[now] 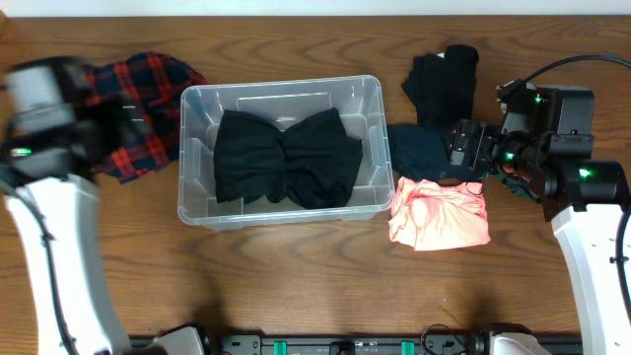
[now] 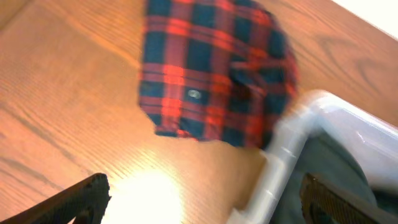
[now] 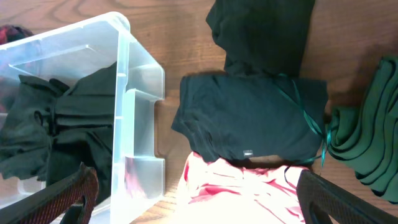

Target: Pack container

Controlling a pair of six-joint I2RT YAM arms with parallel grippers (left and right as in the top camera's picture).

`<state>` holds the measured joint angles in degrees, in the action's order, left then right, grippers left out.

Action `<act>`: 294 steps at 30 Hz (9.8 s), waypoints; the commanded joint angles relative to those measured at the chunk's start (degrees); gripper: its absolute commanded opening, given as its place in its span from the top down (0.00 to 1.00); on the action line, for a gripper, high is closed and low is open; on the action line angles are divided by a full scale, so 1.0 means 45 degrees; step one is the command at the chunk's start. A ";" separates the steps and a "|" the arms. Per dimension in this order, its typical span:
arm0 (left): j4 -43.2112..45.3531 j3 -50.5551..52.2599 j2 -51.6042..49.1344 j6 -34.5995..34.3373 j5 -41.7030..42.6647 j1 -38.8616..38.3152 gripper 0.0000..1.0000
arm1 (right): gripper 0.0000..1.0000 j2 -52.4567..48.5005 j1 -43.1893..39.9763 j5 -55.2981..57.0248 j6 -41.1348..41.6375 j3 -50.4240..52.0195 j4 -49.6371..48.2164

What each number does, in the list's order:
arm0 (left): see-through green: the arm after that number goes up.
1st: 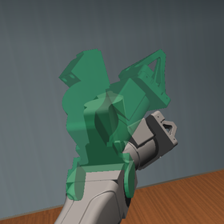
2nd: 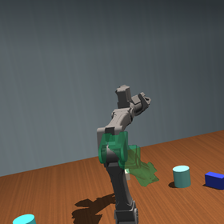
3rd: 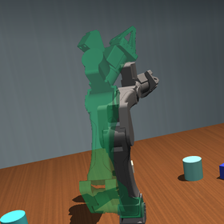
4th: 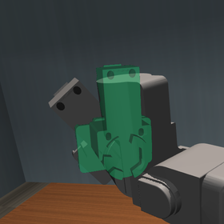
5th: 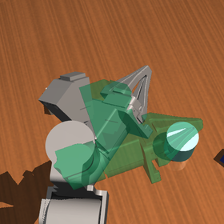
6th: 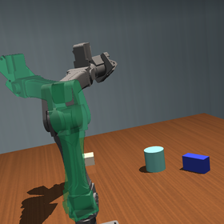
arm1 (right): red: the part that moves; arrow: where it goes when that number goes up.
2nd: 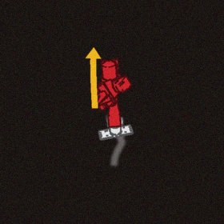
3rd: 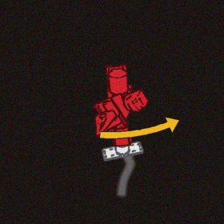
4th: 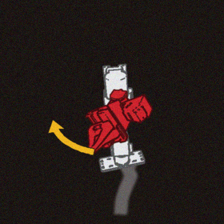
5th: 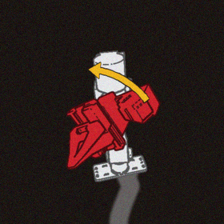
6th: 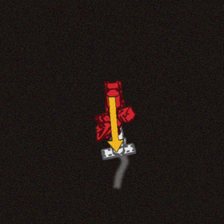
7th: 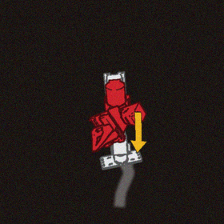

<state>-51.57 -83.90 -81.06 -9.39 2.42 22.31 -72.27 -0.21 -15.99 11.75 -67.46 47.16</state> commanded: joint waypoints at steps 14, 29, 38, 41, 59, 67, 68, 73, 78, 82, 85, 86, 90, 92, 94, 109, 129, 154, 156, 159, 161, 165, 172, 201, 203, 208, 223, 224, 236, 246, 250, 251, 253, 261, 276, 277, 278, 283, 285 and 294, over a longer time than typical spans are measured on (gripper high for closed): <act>0.4682 -0.0015 -0.7475 0.2084 0.8024 0.5124 0.01 | 0.01 0.0000 -0.0107 0.0034 0.0141 -0.0199 0.0019; 0.8471 -0.0015 -1.0040 0.1817 0.9364 0.4070 0.02 | 0.01 -0.0005 -0.0107 0.0034 0.0141 -0.0199 0.0019; 0.8446 -0.0019 -1.0176 0.1404 0.9384 0.3954 0.59 | 0.01 0.0000 -0.0107 0.0034 0.0141 -0.0199 0.0019; 0.8242 -0.0019 -1.0103 0.1268 1.0443 0.4104 0.92 | 0.01 -0.0005 -0.0107 0.0034 0.0141 -0.0199 0.0019; 0.4410 -0.0019 -0.2011 0.1263 1.5412 0.4308 0.94 | 0.01 -0.0005 -0.0107 0.0034 0.0141 -0.0199 0.0019; 0.3201 -0.0015 0.3060 0.0923 1.4868 0.0942 0.94 | 0.01 -0.0005 -0.0107 0.0034 0.0141 -0.0199 0.0019; 0.2880 -0.0015 0.3463 0.0923 1.4246 0.0262 0.94 | 0.01 -0.0005 -0.0107 0.0034 0.0141 -0.0199 0.0019; 0.1287 0.0267 0.4575 0.0709 1.0224 -0.3094 0.94 | 0.01 -0.0005 -0.0107 0.0034 0.0141 -0.0199 0.0019; 0.2069 0.1506 0.4415 -0.0520 0.7339 -0.5935 0.94 | 0.01 -0.0005 -0.0107 0.0034 0.0141 -0.0199 0.0019; 0.3798 0.2953 0.3716 -0.1214 0.5712 -0.7300 0.94 | 0.01 -0.0005 -0.0107 0.0034 0.0141 -0.0199 0.0019; 0.5202 0.4104 0.2851 -0.1341 0.4775 -0.7703 0.94 | 0.01 -0.0005 -0.0107 0.0034 0.0141 -0.0199 0.0019; 0.5416 0.4386 0.2545 -0.1603 0.4571 -0.7698 0.94 | 0.01 -0.0005 -0.0107 0.0034 0.0141 -0.0199 0.0019; 0.5610 0.5294 0.1171 -0.2963 0.3609 -0.7606 0.94 | 0.01 0.0000 -0.0107 0.0034 0.0141 -0.0199 0.0019; 0.5867 0.5620 0.0544 -0.3230 0.3104 -0.7606 0.94 | 0.01 -0.0005 -0.0107 0.0034 0.0141 -0.0199 0.0019; 0.6207 0.5824 -0.0083 -0.3230 0.2817 -0.7606 0.94 | 0.01 -0.0005 -0.0107 0.0034 0.0141 -0.0199 0.0019; 0.3910 0.5877 -0.1452 -0.3551 -0.0529 -0.7601 0.94 | 0.01 0.0000 -0.0107 0.0029 0.0141 -0.0199 0.0019; 0.2686 0.5416 -0.0369 -0.1263 -0.1273 -0.7475 0.35 | 0.01 -0.0005 -0.0107 0.0034 0.0141 -0.0199 0.0019; 0.2424 0.5275 -0.1802 -0.1588 0.1224 -0.8335 0.36 | 0.01 -0.0005 -0.0107 0.0034 0.0141 -0.0199 0.0019; 0.2565 0.5275 -0.2885 -0.1588 0.1224 -0.8335 0.36 | 0.01 -0.0005 -0.0107 0.0034 0.0141 -0.0199 0.0019; 0.2676 0.5270 -0.4362 -0.1588 0.1229 -0.8330 0.36 | 0.01 -0.0005 -0.0107 0.0034 0.0141 -0.0199 0.0019; 0.2705 0.5231 -0.4998 -0.1598 0.1253 -0.8330 0.36 | 0.01 -0.0005 -0.0107 0.0034 0.0141 -0.0199 0.0019; 0.2113 0.4741 -0.4925 -0.1593 0.1588 -0.8335 0.39 | 0.01 -0.0005 -0.0107 0.0034 0.0141 -0.0199 0.0019; 0.0364 0.3220 -0.3070 -0.1583 0.1695 -0.8340 0.39 | 0.01 -0.0005 -0.0107 0.0029 0.0141 -0.0199 0.0019; 0.2297 0.3755 -0.3813 -0.0403 0.2361 -1.1448 0.39 | 0.01 -0.0005 -0.0107 0.0034 0.0141 -0.0199 0.0019; 0.2438 0.3755 -0.4279 -0.0398 0.2356 -1.1438 0.38 | 0.01 -0.0005 -0.0107 0.0034 0.0141 -0.0199 0.0019; 0.2511 0.3570 -0.4386 -0.0408 0.2365 -1.1438 0.39 | 0.01 0.0000 -0.0107 0.0034 0.0141 -0.0199 0.0019; 0.0792 0.1093 0.0374 -0.0607 -0.3449 -1.1322 0.23 | 0.01 -0.0005 -0.0107 0.0034 0.0141 -0.0199 0.0019; 0.0806 0.1093 0.0374 -0.0505 -0.3968 -1.1186 0.23 | 0.01 -0.0005 -0.0107 0.0034 0.0141 -0.0199 0.0019; 0.1326 0.1729 -0.3745 -0.0175 -0.3138 -0.8077 0.23 | 0.01 0.0000 -0.0107 0.0034 0.0141 -0.0199 0.0019; 0.0801 0.1724 -0.6669 -0.0214 0.0325 -0.7698 0.24 | 0.01 -0.0005 -0.0107 0.0034 0.0141 -0.0199 0.0019; -0.0117 0.1530 -0.5727 -0.0209 0.0272 -0.7694 0.24 | 0.01 -0.0005 -0.0107 0.0034 0.0141 -0.0199 0.0019; -0.0316 0.1438 -0.5416 -0.0209 0.0257 -0.7689 0.24 | 0.01 -0.0005 -0.0107 0.0034 0.0141 -0.0199 0.0019; -0.0729 0.1175 -0.4449 -0.0209 0.0228 -0.7684 0.24 | 0.01 -0.0005 -0.0107 0.0034 0.0141 -0.0199 0.0019; -0.0131 0.0865 0.0607 -0.0209 -0.0180 -0.7684 0.15 | 0.01 -0.0005 -0.0107 0.0034 0.0141 -0.0199 0.0019; -0.3201 0.0865 0.4318 -0.1316 -0.4381 -0.6951 0.03 | 0.12 -0.0005 -0.0413 0.0729 0.2132 -0.0199 -0.0573; -0.3580 0.0865 0.4396 -0.1321 -0.4459 -0.6771 0.02 | 0.11 -0.0005 -0.0695 0.1205 0.2390 -0.0199 -0.0568; -0.3891 0.0865 0.4444 -0.1321 -0.4469 -0.6606 0.02 | 0.10 -0.0005 -0.1083 0.1496 0.2584 -0.0199 -0.0568; -0.4847 0.0865 0.4566 -0.1311 -0.4464 -0.6101 0.02 | 0.01 -0.0209 -0.3837 0.1258 0.2618 -0.0199 -0.0622; -0.4877 0.0865 0.4546 -0.1316 -0.4459 -0.6101 0.02 | 0.01 -0.0573 -0.5149 0.0432 0.2545 -0.0199 -0.0646; -0.4872 0.0865 0.4546 -0.1316 -0.4454 -0.6101 0.02 | 0.01 -0.4342 -0.8165 -0.1457 0.2084 -0.0199 -0.2030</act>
<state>-73.30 -79.88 -60.64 -14.83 -16.73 -5.45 -87.33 -34.98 -19.16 22.35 -67.57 38.94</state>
